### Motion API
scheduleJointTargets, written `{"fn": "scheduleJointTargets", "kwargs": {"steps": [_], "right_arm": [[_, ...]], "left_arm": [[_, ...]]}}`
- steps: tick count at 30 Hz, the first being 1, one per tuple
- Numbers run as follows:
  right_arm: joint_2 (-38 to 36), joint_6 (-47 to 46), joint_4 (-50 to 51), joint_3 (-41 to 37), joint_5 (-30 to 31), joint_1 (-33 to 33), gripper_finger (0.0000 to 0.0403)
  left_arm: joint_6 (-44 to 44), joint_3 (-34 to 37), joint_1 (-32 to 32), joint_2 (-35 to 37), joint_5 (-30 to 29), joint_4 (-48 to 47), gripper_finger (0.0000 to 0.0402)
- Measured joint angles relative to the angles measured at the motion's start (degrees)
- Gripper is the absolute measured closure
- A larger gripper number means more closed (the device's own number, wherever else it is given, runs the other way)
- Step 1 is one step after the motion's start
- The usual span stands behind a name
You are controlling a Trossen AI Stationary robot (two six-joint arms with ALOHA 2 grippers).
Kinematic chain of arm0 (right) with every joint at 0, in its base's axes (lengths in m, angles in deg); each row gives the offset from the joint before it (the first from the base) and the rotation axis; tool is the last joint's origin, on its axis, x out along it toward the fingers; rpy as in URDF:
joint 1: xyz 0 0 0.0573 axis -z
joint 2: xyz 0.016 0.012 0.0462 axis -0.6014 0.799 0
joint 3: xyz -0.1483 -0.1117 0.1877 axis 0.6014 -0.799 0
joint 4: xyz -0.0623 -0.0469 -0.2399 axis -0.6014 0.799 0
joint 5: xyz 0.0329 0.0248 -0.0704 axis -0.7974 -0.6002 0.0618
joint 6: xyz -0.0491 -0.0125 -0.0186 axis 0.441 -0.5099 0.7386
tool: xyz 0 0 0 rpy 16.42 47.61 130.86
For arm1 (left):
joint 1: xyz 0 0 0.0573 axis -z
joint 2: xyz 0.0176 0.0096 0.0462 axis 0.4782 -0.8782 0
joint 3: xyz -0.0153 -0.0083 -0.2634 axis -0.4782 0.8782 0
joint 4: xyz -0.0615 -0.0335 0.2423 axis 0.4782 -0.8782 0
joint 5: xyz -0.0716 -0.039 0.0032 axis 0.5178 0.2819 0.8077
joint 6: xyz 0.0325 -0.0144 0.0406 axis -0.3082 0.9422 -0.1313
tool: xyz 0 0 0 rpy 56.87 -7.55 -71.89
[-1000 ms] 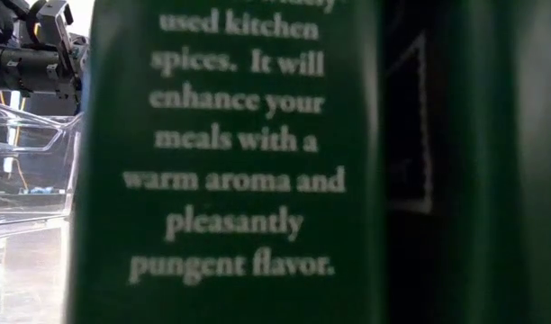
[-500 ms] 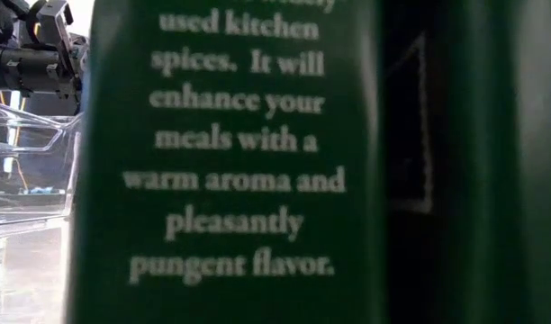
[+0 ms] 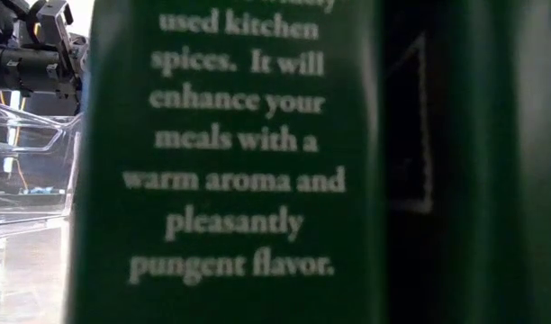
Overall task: Sort spices by type
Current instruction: Put the black spice can into the right transparent bin
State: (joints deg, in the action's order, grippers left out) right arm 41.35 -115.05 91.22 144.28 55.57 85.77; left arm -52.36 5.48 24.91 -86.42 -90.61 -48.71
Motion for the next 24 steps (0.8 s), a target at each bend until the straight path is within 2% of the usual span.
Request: {"fn": "scheduleJointTargets", "kwargs": {"steps": [10, 13, 17, 24], "right_arm": [[2.69, 0.74, -2.53, -0.02, -3.13, -4.82, 0.0133], [2.71, 1.61, -3.22, -0.02, -1.30, -6.00, 0.0133], [2.69, 2.91, -2.96, -0.04, 1.29, -5.10, 0.0133], [4.55, 8.63, -3.20, -0.04, -0.24, -1.85, 0.0133]], "left_arm": [[0.00, 0.00, 0.00, 0.01, 0.00, 0.00, 0.0402], [0.00, 0.00, -0.01, 0.01, 0.00, 0.00, 0.0401], [0.00, -0.01, 0.00, 0.01, 0.00, 0.00, 0.0402], [0.00, 0.00, -0.01, 0.01, 0.00, 0.01, 0.0402]]}}
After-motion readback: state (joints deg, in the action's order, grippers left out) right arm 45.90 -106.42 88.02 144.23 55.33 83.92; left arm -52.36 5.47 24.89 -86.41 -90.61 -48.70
